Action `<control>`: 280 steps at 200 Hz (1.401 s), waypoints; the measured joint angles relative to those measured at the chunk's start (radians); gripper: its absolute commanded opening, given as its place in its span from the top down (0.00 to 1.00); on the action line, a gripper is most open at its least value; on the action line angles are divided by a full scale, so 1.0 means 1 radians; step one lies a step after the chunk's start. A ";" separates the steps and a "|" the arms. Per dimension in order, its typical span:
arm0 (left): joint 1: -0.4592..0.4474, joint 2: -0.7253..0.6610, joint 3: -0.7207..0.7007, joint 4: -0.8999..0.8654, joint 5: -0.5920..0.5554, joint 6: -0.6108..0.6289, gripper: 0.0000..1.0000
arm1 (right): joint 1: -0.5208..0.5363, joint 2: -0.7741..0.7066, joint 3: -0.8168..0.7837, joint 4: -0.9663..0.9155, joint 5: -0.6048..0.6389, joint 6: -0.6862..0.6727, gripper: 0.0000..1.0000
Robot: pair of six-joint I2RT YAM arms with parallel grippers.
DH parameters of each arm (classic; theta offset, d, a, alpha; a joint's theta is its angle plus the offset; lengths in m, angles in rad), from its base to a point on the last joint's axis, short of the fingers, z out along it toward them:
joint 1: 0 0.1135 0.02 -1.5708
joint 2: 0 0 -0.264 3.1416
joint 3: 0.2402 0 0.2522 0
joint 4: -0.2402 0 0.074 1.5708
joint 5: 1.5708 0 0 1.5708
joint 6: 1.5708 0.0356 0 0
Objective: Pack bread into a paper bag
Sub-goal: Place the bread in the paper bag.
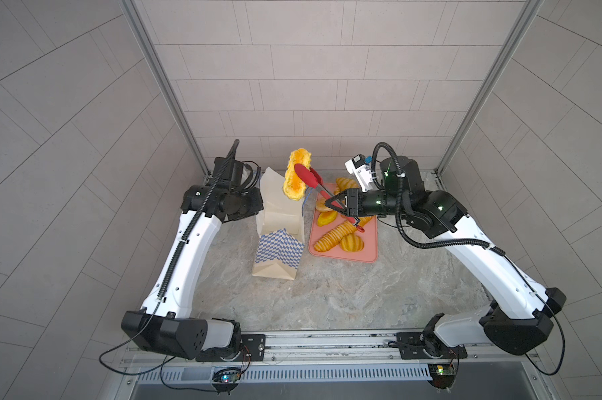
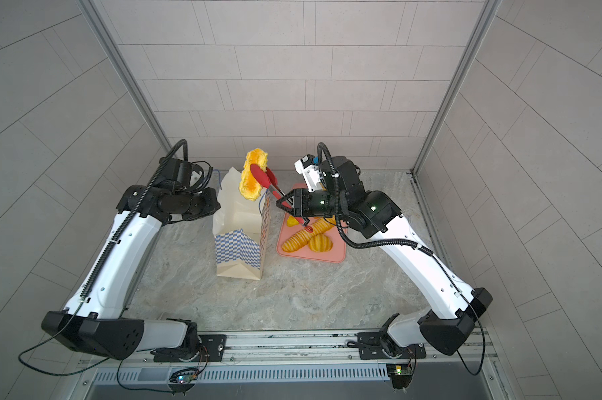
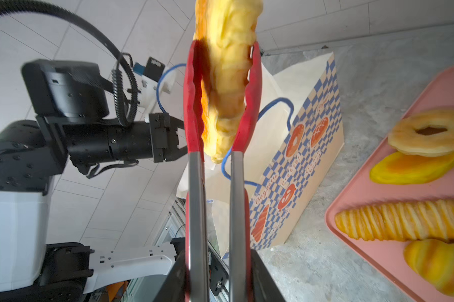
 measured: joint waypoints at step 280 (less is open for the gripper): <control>-0.016 0.018 0.035 -0.021 -0.006 0.004 1.00 | 0.088 0.108 0.154 -0.252 0.126 -0.150 0.53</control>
